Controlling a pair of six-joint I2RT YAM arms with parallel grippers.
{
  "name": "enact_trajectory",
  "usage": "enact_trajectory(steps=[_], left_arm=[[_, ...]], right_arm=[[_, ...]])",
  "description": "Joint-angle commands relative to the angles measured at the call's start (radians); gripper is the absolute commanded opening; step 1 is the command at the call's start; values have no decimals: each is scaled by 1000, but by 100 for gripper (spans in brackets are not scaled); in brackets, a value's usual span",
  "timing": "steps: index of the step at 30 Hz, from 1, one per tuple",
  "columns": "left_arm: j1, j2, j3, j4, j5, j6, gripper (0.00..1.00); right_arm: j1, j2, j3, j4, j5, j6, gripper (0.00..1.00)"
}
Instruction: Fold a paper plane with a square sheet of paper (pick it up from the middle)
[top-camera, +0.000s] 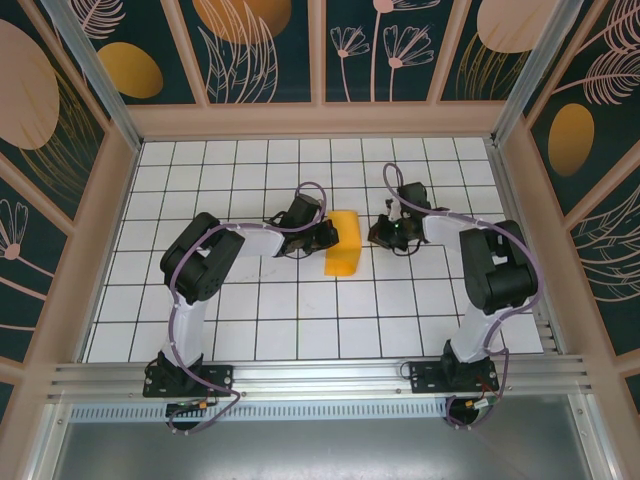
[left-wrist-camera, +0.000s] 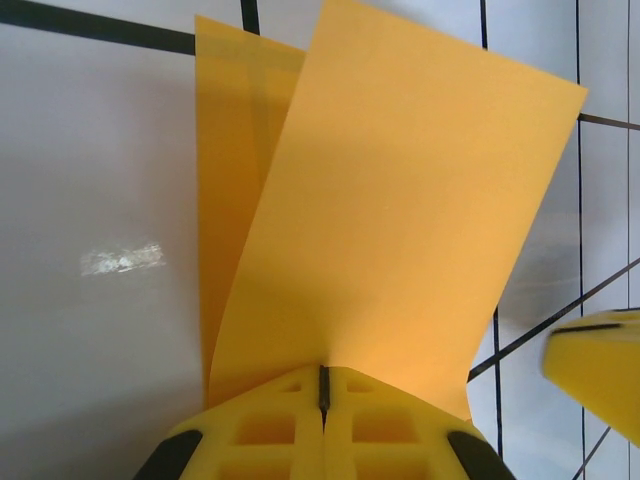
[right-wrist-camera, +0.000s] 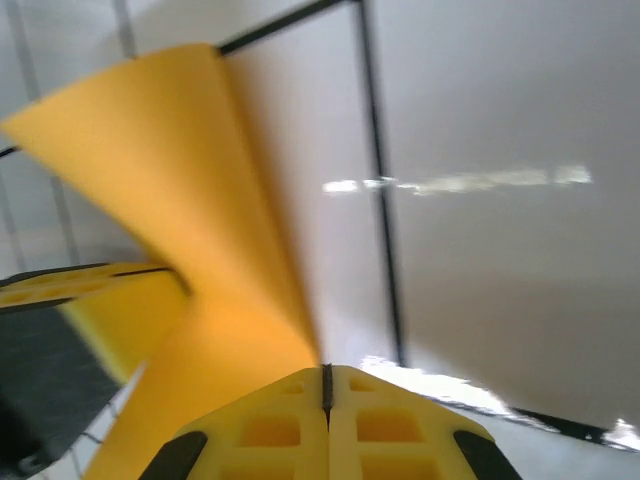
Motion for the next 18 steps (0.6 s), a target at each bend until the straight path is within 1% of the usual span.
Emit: enact_trajectory(steps=[1, 9, 14, 18], left_arm=[[16, 104, -42, -208, -139, 30, 2], [15, 112, -39, -209, -132, 27, 2], [15, 107, -44, -227, -147, 36, 2], [15, 103, -57, -234, -152, 40, 2]], right_arm=[[37, -5, 22, 47, -49, 13, 0], [81, 137, 104, 67, -57, 23, 0], [56, 170, 97, 80, -12, 26, 0], [16, 171, 68, 71, 62, 34, 0]])
